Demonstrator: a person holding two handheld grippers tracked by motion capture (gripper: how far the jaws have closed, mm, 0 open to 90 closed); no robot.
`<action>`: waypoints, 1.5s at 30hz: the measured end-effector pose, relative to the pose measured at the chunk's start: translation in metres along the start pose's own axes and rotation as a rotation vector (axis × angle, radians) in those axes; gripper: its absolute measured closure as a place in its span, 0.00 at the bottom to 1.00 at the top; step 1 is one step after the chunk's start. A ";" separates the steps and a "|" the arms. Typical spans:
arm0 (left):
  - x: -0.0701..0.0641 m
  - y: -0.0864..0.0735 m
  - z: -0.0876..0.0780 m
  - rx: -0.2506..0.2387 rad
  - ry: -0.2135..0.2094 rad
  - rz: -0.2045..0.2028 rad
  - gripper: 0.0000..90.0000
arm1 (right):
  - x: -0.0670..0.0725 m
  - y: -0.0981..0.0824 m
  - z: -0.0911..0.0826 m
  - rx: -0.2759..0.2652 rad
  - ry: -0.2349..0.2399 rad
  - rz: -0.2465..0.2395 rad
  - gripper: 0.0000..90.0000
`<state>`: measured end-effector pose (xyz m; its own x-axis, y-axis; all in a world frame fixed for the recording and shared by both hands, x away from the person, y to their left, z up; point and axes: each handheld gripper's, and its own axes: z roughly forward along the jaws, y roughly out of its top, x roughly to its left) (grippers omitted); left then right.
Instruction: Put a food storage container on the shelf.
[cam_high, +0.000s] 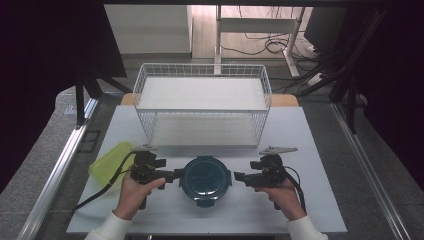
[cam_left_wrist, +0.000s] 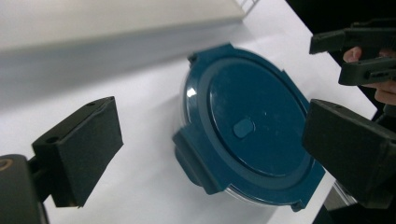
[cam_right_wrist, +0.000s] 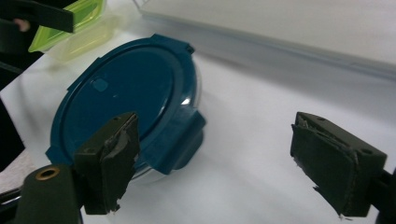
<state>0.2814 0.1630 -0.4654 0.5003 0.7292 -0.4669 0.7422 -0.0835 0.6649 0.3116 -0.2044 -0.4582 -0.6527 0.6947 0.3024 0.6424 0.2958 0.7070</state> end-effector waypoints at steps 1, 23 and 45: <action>0.000 -0.001 0.003 0.008 -0.005 -0.003 0.05 | 0.001 0.000 0.003 0.006 0.013 0.006 0.17; 0.001 -0.015 0.033 0.103 -0.020 -0.031 0.09 | 0.003 -0.010 0.037 0.056 0.092 0.117 0.16; 0.012 -0.025 0.048 0.138 -0.141 -0.150 0.16 | 0.006 -0.016 0.061 0.098 0.201 0.237 0.16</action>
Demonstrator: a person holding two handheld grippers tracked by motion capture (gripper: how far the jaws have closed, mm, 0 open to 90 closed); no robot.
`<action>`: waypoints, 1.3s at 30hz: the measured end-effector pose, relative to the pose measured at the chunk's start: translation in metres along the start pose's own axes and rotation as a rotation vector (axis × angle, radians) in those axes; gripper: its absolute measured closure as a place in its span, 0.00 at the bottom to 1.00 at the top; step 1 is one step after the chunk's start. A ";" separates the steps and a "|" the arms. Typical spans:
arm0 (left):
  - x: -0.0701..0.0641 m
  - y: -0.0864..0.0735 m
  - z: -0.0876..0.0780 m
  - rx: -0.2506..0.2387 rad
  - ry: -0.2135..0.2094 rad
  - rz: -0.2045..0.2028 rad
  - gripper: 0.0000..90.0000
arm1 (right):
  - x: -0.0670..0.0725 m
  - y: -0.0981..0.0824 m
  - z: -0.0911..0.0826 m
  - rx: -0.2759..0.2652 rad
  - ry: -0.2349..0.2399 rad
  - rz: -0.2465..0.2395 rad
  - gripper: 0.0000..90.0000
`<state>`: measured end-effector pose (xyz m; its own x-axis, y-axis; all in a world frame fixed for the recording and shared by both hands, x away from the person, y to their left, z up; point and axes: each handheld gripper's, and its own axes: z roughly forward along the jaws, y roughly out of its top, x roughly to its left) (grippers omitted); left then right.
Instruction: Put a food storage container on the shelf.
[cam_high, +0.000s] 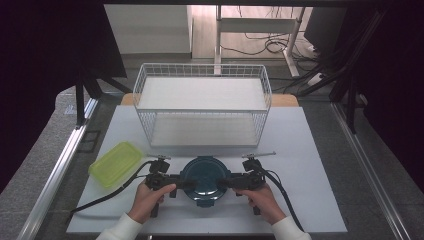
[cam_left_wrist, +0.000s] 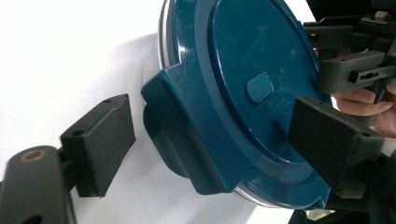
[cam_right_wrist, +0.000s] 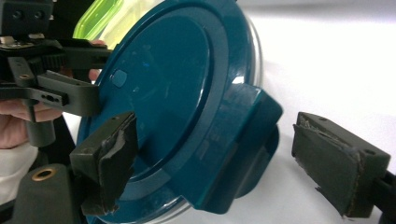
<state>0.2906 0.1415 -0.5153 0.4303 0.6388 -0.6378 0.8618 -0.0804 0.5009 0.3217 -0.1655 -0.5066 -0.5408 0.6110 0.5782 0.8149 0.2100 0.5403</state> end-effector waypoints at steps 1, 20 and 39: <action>0.000 0.000 0.000 0.000 -0.011 -0.005 0.17 | 0.000 0.000 0.001 0.003 0.004 0.003 0.17; 0.001 -0.002 0.006 0.061 -0.078 -0.063 0.18 | -0.003 0.001 0.003 0.026 0.072 0.100 0.29; -0.014 -0.013 -0.007 -0.030 -0.034 -0.088 0.33 | 0.009 -0.009 -0.011 -0.021 0.053 0.100 0.40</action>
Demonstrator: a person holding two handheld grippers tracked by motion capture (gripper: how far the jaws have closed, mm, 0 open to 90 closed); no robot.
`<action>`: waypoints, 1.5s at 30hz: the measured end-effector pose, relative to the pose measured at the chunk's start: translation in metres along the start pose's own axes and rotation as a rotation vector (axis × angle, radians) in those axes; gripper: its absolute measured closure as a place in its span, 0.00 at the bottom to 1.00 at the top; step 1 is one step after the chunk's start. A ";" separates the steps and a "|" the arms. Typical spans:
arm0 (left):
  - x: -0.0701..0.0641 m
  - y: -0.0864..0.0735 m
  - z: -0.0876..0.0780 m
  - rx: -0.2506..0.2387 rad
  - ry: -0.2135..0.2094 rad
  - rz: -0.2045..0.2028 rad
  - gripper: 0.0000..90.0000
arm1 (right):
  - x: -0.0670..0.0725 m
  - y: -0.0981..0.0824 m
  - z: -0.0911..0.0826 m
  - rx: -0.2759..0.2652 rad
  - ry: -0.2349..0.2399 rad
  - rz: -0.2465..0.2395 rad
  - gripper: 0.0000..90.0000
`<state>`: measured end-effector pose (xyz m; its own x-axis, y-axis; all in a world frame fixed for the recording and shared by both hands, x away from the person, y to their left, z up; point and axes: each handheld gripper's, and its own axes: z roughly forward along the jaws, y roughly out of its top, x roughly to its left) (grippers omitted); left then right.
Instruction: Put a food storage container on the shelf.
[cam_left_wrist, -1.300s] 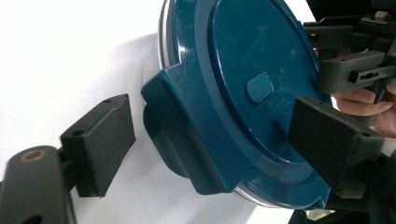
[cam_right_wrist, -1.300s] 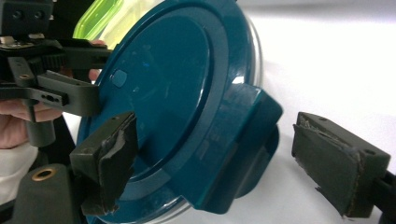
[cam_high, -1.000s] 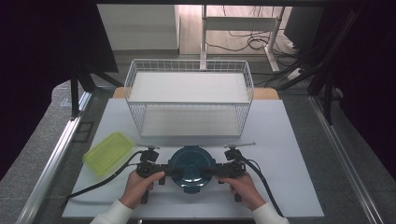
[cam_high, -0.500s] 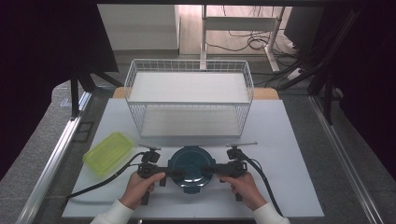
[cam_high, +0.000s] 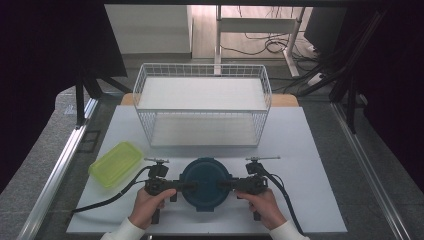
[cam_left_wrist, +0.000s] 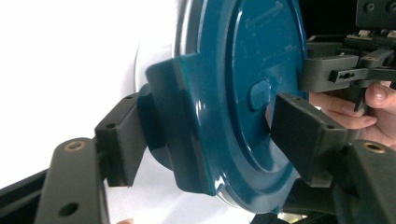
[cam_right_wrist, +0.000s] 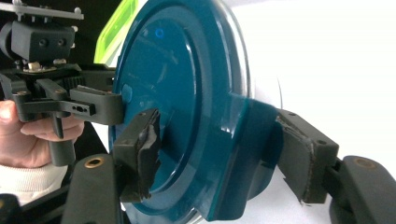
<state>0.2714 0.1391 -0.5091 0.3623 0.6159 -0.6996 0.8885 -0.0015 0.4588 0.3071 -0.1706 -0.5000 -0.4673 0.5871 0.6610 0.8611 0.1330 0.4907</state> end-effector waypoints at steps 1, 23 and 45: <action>-0.001 -0.001 -0.001 0.000 0.002 0.002 0.35 | 0.001 -0.002 -0.001 -0.010 0.000 0.000 0.40; -0.010 -0.009 -0.007 -0.046 0.020 0.017 0.40 | 0.012 -0.010 -0.009 -0.054 -0.025 0.009 0.43; -0.018 0.000 -0.016 -0.077 0.023 0.063 0.42 | 0.018 0.000 -0.014 -0.079 -0.025 -0.032 0.43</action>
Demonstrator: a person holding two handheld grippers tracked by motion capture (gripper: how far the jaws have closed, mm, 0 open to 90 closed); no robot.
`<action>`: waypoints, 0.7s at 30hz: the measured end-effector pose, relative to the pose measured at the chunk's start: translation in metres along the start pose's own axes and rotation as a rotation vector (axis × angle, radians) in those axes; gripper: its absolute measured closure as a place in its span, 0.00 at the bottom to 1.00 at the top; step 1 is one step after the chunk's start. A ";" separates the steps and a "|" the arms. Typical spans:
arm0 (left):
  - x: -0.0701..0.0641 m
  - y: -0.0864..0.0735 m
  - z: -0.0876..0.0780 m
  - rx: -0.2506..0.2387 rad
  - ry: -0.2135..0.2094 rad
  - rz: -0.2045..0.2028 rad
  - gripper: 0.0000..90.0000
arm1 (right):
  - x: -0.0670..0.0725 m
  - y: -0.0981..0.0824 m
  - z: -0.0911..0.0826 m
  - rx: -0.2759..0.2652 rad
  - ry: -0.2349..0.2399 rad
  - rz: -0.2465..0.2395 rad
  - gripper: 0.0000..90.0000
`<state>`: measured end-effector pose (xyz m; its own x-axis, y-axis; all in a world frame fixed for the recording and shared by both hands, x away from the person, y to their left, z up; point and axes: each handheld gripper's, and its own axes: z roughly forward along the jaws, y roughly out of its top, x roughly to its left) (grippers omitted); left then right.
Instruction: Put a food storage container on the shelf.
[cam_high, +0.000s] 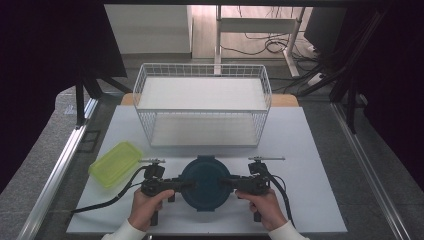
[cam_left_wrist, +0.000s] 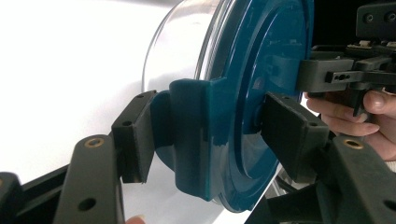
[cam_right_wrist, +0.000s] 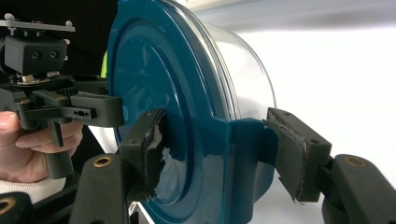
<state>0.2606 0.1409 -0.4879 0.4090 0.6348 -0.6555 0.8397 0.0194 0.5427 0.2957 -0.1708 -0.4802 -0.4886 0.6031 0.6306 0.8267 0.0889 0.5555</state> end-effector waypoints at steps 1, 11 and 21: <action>-0.002 0.002 -0.001 -0.004 0.006 0.010 0.42 | 0.000 0.001 -0.001 -0.002 0.006 -0.001 0.43; -0.007 0.011 -0.006 -0.023 -0.014 0.017 0.43 | 0.007 0.012 -0.009 -0.024 0.005 -0.025 0.43; -0.022 0.032 -0.018 -0.047 -0.007 0.056 0.43 | 0.019 0.029 -0.020 -0.062 0.007 -0.054 0.43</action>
<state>0.2722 0.1418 -0.4466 0.4576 0.6309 -0.6266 0.7977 0.0200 0.6027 0.3048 -0.1727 -0.4408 -0.5341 0.5928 0.6028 0.7805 0.0718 0.6210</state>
